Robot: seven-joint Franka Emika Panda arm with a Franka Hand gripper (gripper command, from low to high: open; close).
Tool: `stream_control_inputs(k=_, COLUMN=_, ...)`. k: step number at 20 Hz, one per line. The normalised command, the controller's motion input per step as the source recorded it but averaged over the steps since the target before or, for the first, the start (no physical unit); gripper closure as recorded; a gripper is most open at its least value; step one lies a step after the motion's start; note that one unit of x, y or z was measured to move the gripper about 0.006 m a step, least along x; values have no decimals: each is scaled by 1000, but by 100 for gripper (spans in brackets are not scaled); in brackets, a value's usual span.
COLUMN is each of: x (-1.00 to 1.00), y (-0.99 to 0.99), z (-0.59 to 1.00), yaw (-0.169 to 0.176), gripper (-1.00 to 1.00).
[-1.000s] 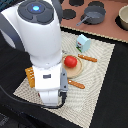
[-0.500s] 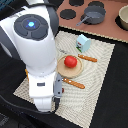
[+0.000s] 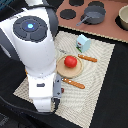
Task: Interact with the objects in diverse but meaningful ways.
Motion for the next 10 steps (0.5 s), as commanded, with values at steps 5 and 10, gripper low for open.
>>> stream_control_inputs(k=5, x=162, y=-101, z=-195, yaw=0, gripper=100)
stream_control_inputs(k=10, x=56, y=-82, z=-83, yaw=0, gripper=100)
